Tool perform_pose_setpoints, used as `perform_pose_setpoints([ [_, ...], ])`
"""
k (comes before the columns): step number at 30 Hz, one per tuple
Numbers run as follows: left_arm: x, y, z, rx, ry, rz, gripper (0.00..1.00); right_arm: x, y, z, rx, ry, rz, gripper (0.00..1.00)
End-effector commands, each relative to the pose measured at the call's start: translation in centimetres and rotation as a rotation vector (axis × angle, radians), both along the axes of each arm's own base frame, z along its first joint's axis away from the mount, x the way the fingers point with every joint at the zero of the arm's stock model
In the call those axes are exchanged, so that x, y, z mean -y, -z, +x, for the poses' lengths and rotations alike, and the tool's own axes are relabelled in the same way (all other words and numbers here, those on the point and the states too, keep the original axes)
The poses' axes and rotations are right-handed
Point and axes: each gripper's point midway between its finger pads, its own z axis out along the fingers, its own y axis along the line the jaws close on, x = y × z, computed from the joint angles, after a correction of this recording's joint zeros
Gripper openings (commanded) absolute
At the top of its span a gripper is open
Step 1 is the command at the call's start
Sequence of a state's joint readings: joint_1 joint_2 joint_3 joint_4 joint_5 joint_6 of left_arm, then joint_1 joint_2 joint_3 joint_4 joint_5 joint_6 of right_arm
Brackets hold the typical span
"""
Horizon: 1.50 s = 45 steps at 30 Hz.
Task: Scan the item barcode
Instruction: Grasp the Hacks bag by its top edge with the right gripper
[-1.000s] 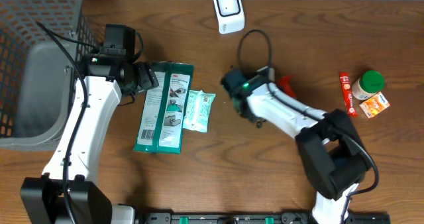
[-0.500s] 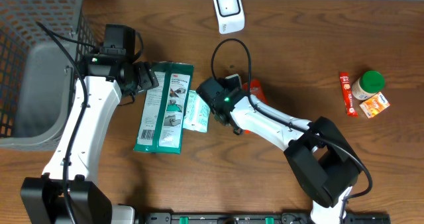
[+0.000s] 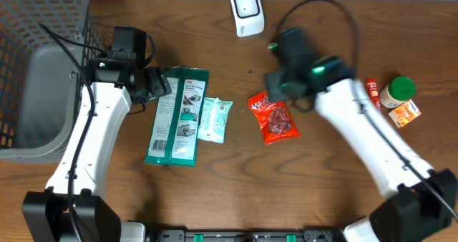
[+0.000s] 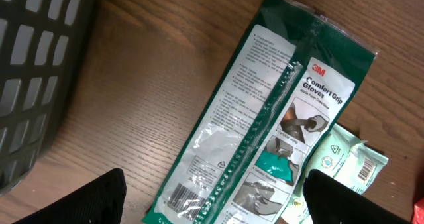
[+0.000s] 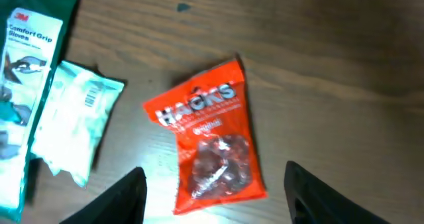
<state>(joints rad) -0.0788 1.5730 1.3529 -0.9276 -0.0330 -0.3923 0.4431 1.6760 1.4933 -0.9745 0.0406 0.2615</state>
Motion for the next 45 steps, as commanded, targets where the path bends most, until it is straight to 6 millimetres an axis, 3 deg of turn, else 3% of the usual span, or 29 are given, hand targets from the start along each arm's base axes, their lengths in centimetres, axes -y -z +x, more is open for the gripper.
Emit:
perform_pose_setpoints([
  [1, -0.3, -0.7, 0.3, 0.018, -0.003, 0.012, 0.86, -0.2, 1.7, -1.4, -0.141, -0.238, 0.203, 0.62],
  [7, -0.3, -0.7, 0.3, 0.018, -0.003, 0.013, 0.86, 2.3, 5.1, -0.7, -0.206, -0.211, 0.341, 0.6],
  [12, -0.3, -0.7, 0.3, 0.018, -0.003, 0.013, 0.86, 2.9, 8.3, -1.2, -0.236, -0.212, 0.374, 0.57],
  [16, -0.3, -0.7, 0.3, 0.018, -0.003, 0.012, 0.86, 2.6, 11.1, -1.8, -0.244, -0.217, 0.377, 0.5],
  [19, -0.3, -0.7, 0.3, 0.018, -0.003, 0.013, 0.86, 2.0, 12.8, -2.5, -0.24, -0.237, 0.375, 0.38],
  [22, -0.3, -0.7, 0.3, 0.018, -0.003, 0.013, 0.86, 1.6, 14.4, -3.2, -0.235, -0.233, 0.379, 0.38],
  [27, -0.3, -0.7, 0.3, 0.018, -0.003, 0.013, 0.86, 1.0, 16.1, -5.0, -0.264, -0.22, 0.385, 0.28],
  [28, -0.3, -0.7, 0.3, 0.018, -0.003, 0.013, 0.86, 0.8, 16.3, -5.5, -0.279, -0.227, 0.381, 0.33],
  [31, -0.3, -0.7, 0.3, 0.018, -0.003, 0.013, 0.86, 0.6, 16.6, -6.1, -0.294, -0.236, 0.364, 0.63],
  [32, -0.3, -0.7, 0.3, 0.018, -0.003, 0.013, 0.86, 0.6, 16.7, -6.0, -0.292, -0.236, 0.353, 0.66],
  [35, -0.3, -0.7, 0.3, 0.018, -0.003, 0.013, 0.86, 0.6, 16.3, -5.4, -0.278, -0.225, 0.352, 0.68],
  [41, -0.3, -0.7, 0.3, 0.018, -0.003, 0.012, 0.86, 0.6, 12.5, -3.4, -0.252, -0.187, 0.359, 0.76],
  [45, -0.3, -0.7, 0.3, 0.018, -0.003, 0.013, 0.86, 0.8, 12.5, -3.2, -0.25, -0.18, 0.352, 0.83],
])
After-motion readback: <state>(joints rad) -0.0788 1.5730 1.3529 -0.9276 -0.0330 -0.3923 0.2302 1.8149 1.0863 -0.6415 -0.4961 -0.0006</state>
